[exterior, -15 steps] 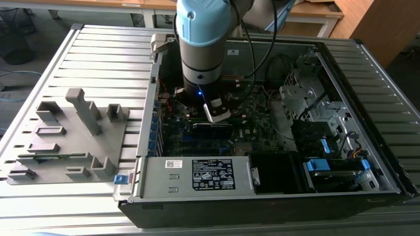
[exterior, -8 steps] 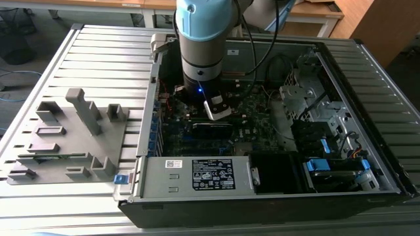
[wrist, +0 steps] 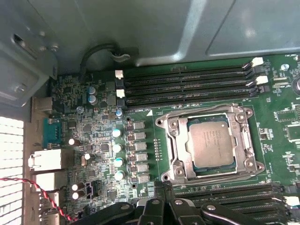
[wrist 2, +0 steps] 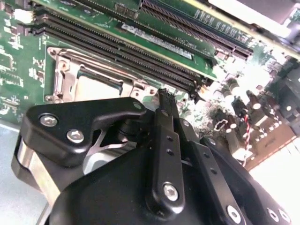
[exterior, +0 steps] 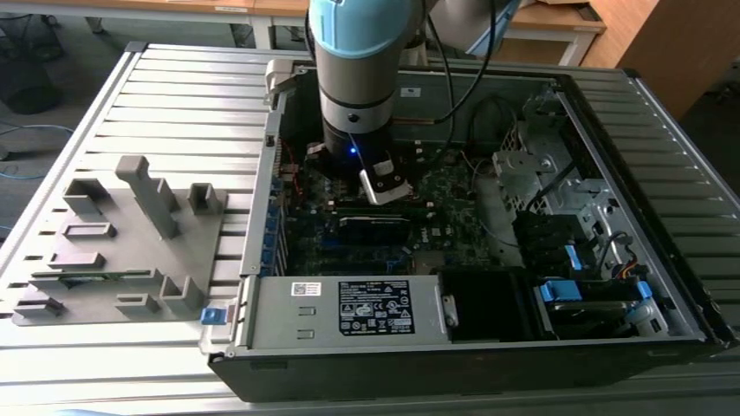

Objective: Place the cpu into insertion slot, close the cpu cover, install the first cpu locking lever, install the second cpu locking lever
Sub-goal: 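Install the second cpu locking lever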

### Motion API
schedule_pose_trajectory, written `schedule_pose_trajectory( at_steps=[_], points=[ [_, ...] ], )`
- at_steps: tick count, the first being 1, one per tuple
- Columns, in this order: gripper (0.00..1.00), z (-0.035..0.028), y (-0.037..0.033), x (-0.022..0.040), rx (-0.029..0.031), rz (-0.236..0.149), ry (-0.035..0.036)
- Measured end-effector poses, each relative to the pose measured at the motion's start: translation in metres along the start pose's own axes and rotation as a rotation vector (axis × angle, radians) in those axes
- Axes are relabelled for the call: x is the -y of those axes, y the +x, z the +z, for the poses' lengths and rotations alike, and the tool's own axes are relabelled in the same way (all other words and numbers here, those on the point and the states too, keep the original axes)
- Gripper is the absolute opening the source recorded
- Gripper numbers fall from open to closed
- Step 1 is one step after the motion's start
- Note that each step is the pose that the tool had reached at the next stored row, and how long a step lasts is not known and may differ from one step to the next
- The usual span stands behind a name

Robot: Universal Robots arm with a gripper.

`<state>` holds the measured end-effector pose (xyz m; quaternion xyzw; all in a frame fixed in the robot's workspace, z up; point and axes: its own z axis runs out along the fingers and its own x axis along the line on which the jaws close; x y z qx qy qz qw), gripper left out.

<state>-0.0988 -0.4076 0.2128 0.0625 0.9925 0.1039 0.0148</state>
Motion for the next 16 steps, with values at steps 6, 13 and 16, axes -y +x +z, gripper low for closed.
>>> schedule_pose_trajectory(
  at_steps=[6,13,16],
  points=[
    [0.11,-0.0058,-0.0002,-0.002,0.0005,0.0,0.0027],
    [0.11,-0.0056,0.0001,-0.0037,0.0013,0.0,0.0103],
    [0.11,-0.0047,0.0007,-0.008,0.0024,0.0,0.0191]
  ],
)
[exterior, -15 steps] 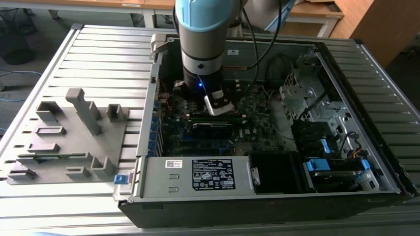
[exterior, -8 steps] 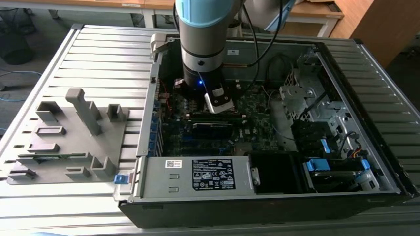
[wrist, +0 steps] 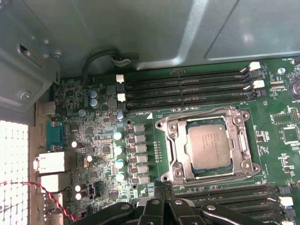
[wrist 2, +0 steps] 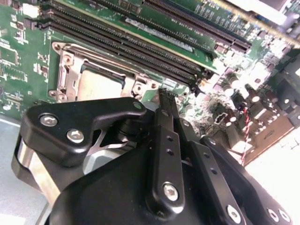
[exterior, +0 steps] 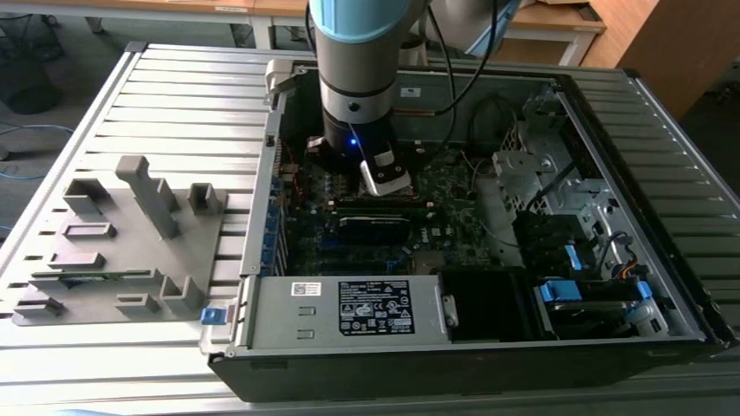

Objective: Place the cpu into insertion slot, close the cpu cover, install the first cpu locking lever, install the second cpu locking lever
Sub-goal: 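Install the second cpu locking lever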

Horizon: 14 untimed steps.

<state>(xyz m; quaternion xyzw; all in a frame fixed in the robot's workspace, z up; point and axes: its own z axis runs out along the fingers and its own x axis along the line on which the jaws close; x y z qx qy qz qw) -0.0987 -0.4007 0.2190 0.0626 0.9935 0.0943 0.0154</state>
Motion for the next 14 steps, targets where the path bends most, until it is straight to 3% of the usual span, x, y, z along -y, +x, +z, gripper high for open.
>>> schedule_pose_trajectory(
  at_steps=[5,12,13,14],
  points=[
    [0.11,0.0004,0.0005,-0.0044,0.0021,-0.001,0.0175],
    [0.11,-0.0045,0.0003,-0.0074,0.0047,-0.002,0.0381],
    [0.11,-0.0045,0.0001,-0.0075,0.0056,-0.002,0.0452],
    [0.11,-0.0045,0.0,-0.0079,0.007,-0.002,0.057]
  ],
)
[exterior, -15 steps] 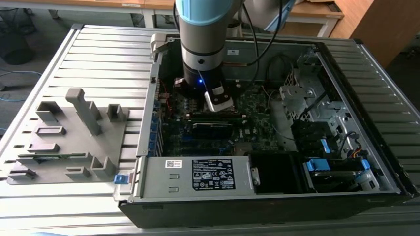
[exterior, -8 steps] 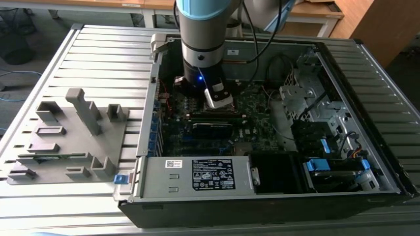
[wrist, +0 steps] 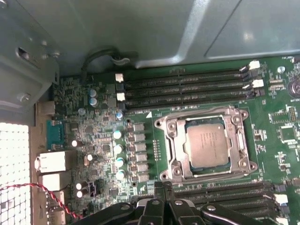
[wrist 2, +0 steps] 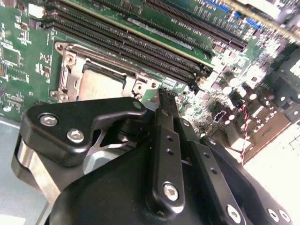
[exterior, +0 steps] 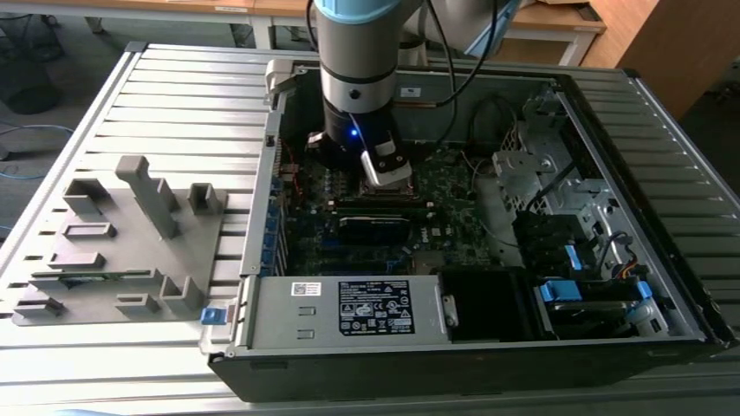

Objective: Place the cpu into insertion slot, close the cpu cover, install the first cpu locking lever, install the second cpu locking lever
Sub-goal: 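Install the second cpu locking lever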

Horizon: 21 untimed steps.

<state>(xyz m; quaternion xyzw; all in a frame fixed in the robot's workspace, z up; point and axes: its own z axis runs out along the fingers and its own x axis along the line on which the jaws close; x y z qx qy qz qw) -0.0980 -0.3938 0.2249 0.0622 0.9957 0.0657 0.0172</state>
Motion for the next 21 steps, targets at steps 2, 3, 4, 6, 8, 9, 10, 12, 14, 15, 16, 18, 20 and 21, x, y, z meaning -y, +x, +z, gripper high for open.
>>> schedule_pose_trajectory(
  at_steps=[2,3,4,6,8,9,10,12,14,15,16,18,20,21],
  points=[
    [0.11,0.0003,0.0,-0.0015,0.0035,-0.001,0.0284],
    [0.11,0.0003,0.0,-0.0018,0.0042,-0.002,0.0338],
    [0.11,0.0003,0.0,-0.0018,0.0042,-0.002,0.034],
    [0.11,0.0003,0.0,-0.0017,0.0043,-0.002,0.0346],
    [0.11,0.0003,-0.0003,-0.0018,0.0043,-0.002,0.0348],
    [0.11,0.0003,-0.0009,-0.002,0.0043,-0.002,0.0348],
    [0.11,0.0004,-0.002,-0.0021,0.0044,-0.001,0.0348],
    [0.11,0.0006,-0.0045,-0.0026,0.0043,-0.002,0.0348],
    [0.11,0.0009,-0.0073,-0.0035,0.0043,-0.002,0.0349],
    [0.11,0.0011,-0.0087,-0.0039,0.0043,-0.002,0.0348],
    [0.11,0.0013,-0.0104,-0.0044,0.0043,-0.002,0.0348],
    [0.11,0.0016,-0.0142,-0.0056,0.0043,-0.002,0.0349],
    [0.11,0.002,-0.0177,-0.0067,0.0043,-0.002,0.0348],
    [0.11,0.0022,-0.0195,-0.0073,0.0043,-0.002,0.0348]
  ],
)
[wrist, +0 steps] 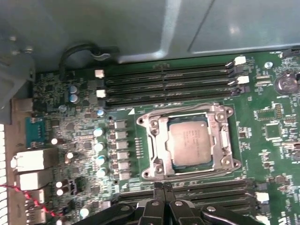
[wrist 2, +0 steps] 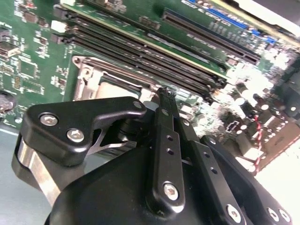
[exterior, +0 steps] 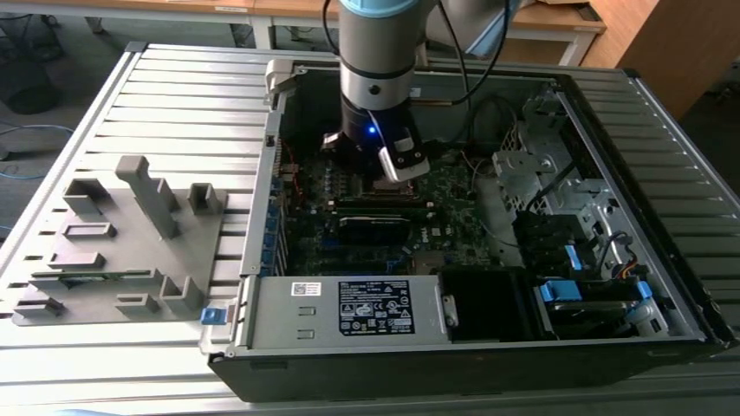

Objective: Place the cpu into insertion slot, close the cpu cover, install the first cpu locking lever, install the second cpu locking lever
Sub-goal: 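Install the second cpu locking lever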

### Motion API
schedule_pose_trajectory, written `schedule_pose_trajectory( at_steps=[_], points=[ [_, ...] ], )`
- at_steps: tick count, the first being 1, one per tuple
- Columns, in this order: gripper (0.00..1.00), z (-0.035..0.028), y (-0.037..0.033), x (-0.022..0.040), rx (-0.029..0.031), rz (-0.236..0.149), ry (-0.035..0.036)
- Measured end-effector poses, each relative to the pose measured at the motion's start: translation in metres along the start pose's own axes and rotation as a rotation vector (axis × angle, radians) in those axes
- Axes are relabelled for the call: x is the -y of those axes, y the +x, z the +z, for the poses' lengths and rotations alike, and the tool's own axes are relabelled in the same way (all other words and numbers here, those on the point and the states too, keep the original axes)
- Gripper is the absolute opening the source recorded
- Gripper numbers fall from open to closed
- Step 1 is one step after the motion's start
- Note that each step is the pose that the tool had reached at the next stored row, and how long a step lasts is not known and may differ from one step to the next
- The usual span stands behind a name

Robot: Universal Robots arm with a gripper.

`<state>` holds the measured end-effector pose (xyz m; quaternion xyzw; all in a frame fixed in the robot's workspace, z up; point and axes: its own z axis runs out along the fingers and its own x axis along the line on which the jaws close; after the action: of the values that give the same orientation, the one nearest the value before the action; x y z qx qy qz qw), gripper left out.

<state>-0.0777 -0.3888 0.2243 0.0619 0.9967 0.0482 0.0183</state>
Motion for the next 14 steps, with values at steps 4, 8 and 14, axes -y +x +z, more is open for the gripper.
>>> schedule_pose_trajectory(
  at_steps=[4,8,14],
  points=[
    [0.11,0.0007,-0.0053,-0.0032,0.0,0.0,0.0],
    [0.11,0.0013,-0.0081,-0.0072,0.0,0.0,0.0001],
    [0.11,0.0018,-0.0095,-0.0117,0.0,0.0,0.0]
  ],
)
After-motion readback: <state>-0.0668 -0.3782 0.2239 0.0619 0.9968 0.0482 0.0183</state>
